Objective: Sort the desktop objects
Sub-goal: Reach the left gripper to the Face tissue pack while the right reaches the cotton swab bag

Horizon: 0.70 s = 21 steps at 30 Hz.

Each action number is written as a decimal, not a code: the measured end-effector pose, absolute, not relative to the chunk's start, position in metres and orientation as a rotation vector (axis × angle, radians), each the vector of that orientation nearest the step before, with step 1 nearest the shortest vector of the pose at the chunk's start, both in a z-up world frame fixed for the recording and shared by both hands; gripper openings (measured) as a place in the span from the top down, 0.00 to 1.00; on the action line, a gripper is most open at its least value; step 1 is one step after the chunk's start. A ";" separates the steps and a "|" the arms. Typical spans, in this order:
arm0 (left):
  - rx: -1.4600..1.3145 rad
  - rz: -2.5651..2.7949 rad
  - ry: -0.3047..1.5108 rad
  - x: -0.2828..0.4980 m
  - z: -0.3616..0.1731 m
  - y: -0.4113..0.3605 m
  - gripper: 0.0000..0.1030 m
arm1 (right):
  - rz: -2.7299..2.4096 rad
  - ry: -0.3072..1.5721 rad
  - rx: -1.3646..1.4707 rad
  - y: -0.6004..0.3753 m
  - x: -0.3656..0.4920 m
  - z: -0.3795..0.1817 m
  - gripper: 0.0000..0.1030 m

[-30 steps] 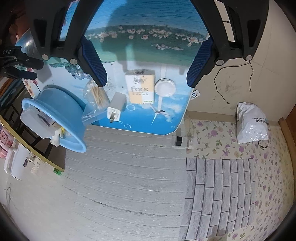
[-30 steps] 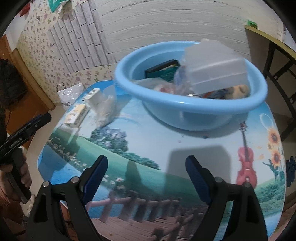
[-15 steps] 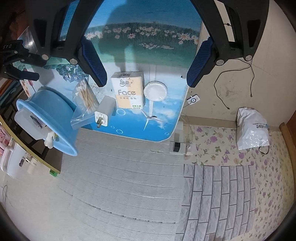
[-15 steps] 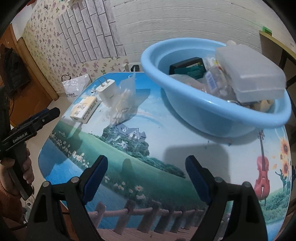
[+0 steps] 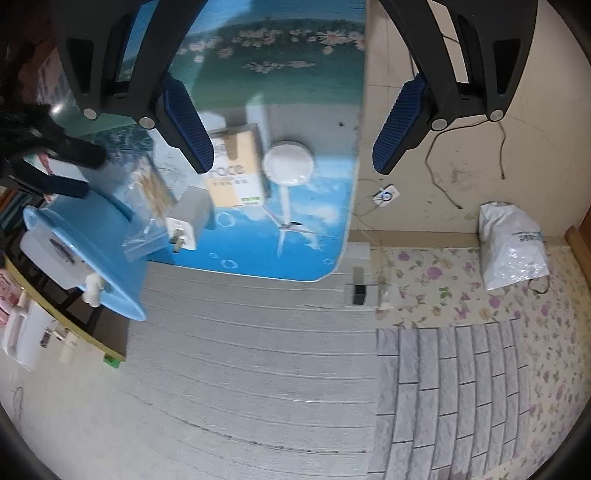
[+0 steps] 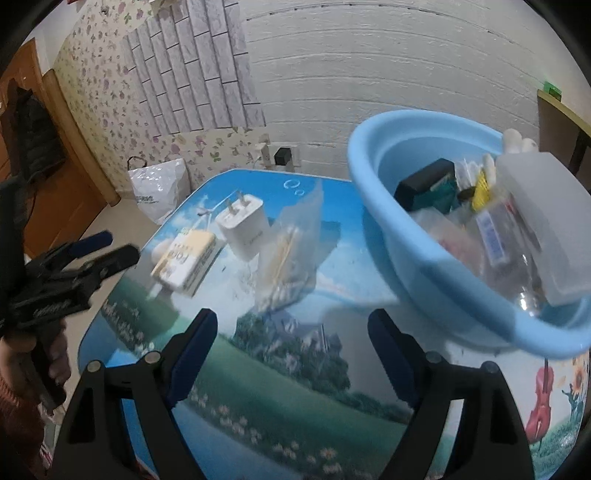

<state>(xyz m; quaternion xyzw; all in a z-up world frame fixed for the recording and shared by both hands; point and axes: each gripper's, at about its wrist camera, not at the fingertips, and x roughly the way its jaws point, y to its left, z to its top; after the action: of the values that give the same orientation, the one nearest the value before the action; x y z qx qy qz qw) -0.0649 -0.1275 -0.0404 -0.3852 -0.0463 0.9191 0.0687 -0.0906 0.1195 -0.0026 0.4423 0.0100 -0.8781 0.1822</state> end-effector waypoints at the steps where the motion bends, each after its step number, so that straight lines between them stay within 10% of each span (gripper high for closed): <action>1: -1.159 2.758 -0.126 -0.065 -0.041 -0.123 0.15 | -2.481 0.023 1.252 0.118 -0.095 -0.003 0.23; 8: -1.184 2.701 -0.101 -0.070 -0.053 -0.104 0.15 | -2.493 0.039 1.282 0.100 -0.122 -0.013 0.31; 12: -1.204 2.688 -0.100 -0.074 -0.056 -0.099 0.15 | -2.426 0.070 1.349 0.093 -0.133 -0.025 0.69; 21: -1.242 2.676 -0.040 -0.081 -0.061 -0.084 0.15 | -2.416 0.035 1.323 0.104 -0.121 -0.021 0.77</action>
<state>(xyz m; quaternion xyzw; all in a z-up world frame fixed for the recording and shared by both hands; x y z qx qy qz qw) -0.0814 -0.0842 -0.0608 -0.4190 -0.0134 0.9029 0.0955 -0.1207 0.1042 -0.0211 0.4714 0.0124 -0.8607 0.1919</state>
